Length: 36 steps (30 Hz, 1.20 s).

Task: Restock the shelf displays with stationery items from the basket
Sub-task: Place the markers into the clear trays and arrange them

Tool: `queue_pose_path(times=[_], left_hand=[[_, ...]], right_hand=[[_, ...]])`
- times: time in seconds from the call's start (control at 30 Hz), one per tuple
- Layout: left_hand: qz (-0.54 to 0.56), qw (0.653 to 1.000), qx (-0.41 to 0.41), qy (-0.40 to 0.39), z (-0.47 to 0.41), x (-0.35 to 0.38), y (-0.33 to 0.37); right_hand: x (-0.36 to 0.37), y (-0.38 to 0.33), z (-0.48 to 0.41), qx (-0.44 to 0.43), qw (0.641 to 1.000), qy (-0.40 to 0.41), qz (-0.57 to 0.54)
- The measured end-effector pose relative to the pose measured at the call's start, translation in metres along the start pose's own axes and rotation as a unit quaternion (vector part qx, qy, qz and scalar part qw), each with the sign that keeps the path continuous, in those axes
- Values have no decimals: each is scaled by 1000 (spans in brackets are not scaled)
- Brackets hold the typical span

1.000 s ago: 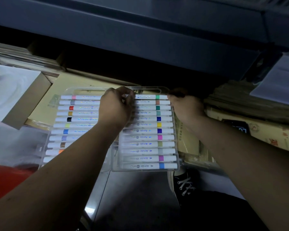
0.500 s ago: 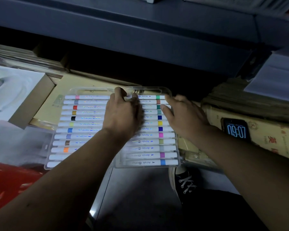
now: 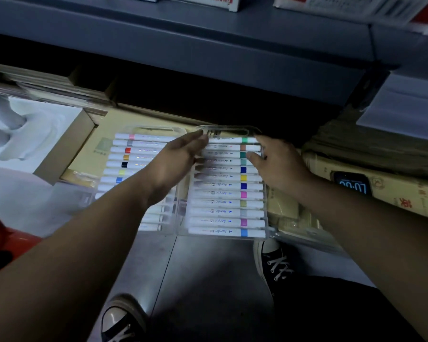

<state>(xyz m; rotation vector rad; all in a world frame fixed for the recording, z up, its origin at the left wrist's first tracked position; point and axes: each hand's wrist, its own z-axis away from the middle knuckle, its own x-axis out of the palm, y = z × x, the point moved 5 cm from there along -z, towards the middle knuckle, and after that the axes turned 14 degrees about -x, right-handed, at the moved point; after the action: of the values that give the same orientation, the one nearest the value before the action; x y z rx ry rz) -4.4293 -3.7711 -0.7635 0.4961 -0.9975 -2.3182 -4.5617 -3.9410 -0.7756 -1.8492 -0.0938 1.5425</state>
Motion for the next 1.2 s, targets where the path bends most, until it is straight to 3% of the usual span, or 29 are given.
queue_pose_path(times=[0.2, 0.4, 0.53, 0.63, 0.83, 1.07, 1.2], left_hand=[[-2, 999, 29, 14, 10, 0, -8], [4, 999, 26, 37, 4, -4, -13], [3, 999, 21, 40, -2, -6, -15], [-21, 998, 25, 45, 0, -6, -15], [-50, 998, 21, 45, 11, 5, -10], [-84, 994, 18, 67, 12, 9, -1], [-45, 998, 14, 51, 15, 13, 2]], right_hand=[[7, -12, 12, -27, 995, -63, 68], [5, -9, 19, -17, 997, 10, 73], [9, -14, 22, -48, 992, -23, 111], [15, -18, 27, -26, 986, -80, 145], [24, -14, 20, -70, 972, -66, 214], [20, -16, 15, -55, 984, -73, 154], [5, -15, 14, -18, 996, 13, 85]])
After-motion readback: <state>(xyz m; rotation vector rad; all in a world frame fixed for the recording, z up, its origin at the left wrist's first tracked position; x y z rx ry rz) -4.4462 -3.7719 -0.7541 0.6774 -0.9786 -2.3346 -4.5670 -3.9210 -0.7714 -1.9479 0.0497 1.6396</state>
